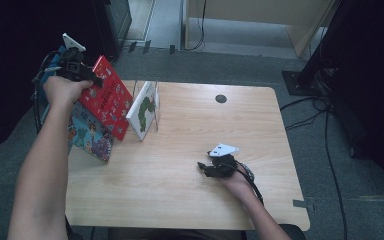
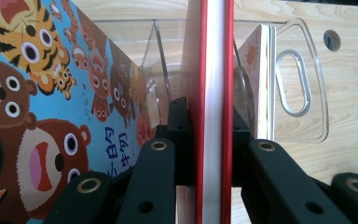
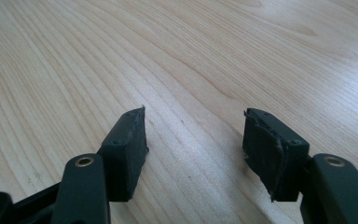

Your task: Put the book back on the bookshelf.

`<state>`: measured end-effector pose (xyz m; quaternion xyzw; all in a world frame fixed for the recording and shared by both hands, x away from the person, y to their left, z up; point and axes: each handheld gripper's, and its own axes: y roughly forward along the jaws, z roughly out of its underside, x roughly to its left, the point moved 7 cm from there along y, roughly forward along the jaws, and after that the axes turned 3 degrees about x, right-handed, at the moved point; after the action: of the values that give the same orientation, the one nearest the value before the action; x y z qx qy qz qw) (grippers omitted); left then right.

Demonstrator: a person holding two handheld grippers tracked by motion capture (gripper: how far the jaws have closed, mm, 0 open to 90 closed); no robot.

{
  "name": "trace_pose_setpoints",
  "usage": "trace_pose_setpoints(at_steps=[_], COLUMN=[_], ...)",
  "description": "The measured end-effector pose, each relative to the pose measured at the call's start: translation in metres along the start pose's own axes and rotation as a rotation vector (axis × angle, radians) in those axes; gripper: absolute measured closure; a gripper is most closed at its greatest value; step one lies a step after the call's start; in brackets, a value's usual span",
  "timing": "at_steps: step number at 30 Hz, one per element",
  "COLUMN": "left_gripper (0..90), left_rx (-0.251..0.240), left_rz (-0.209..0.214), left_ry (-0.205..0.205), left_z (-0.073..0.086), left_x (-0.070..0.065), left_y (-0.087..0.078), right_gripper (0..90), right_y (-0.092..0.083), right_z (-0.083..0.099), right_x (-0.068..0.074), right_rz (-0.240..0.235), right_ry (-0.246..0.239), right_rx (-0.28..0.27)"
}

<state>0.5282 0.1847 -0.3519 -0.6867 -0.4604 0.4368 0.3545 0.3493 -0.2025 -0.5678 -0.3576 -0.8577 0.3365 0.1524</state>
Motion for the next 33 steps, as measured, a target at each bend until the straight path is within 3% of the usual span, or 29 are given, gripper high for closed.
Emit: trace_pose_setpoints(at_steps=[5,15,23,26,30,33], left_gripper=[77.4,54.7,49.5,47.3,46.4,46.2], left_rx=[-0.009,-0.050,-0.060,-0.092,-0.118,-0.111], left_rz=[0.002,0.011,-0.001,-0.017,0.010,0.005], left_ry=[0.002,0.017,0.040,0.046,0.048,0.063], left_z=[0.000,-0.002,-0.001,-0.002,-0.002,-0.001], left_x=[0.001,0.004,0.006,0.008,0.009,0.008], left_y=[0.000,-0.012,-0.018,-0.024,-0.031,-0.032], right_gripper=[39.6,39.6,39.6,39.6,39.6,39.6], right_y=[0.000,0.000,0.000,0.000,0.000,0.000], right_z=[0.000,0.000,0.000,0.000,0.000,0.000], right_x=[0.000,0.000,0.000,0.000,0.000,0.000], right_rz=[0.001,0.000,0.001,0.000,0.000,0.000], right_ry=[0.000,0.000,0.000,0.001,0.000,0.000], right_rx=[-0.001,-0.001,-0.001,-0.001,-0.001,-0.001])
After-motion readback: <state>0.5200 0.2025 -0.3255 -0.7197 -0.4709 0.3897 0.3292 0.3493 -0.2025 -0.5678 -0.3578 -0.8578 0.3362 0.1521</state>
